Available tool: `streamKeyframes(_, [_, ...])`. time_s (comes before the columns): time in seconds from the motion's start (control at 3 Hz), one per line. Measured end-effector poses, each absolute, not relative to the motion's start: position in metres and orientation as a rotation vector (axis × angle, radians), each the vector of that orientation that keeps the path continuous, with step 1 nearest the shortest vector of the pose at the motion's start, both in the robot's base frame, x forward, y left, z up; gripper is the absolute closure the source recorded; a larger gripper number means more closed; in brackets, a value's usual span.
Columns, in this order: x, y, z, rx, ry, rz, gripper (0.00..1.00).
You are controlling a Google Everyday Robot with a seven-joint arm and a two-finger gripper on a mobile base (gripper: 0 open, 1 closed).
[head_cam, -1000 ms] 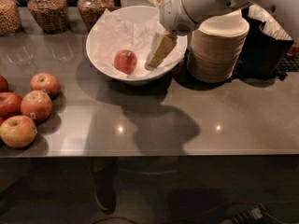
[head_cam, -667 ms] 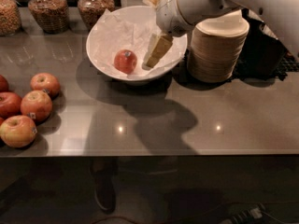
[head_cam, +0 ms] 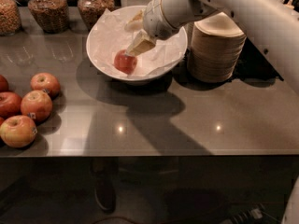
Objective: Pick apple from white bowl
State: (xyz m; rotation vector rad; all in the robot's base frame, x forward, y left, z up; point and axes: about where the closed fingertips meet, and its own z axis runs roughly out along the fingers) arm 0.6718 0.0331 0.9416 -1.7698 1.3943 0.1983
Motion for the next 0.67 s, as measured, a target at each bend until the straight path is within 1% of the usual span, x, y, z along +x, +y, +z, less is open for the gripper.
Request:
streamKeyframes(0.33, [0.6736, 0.0394, 0.9330, -1.787, 1.395, 0.219, 0.48])
streamKeyframes(0.67, [0.6729, 0.0425, 0.9266, -1.798, 1.399, 0.234, 0.33])
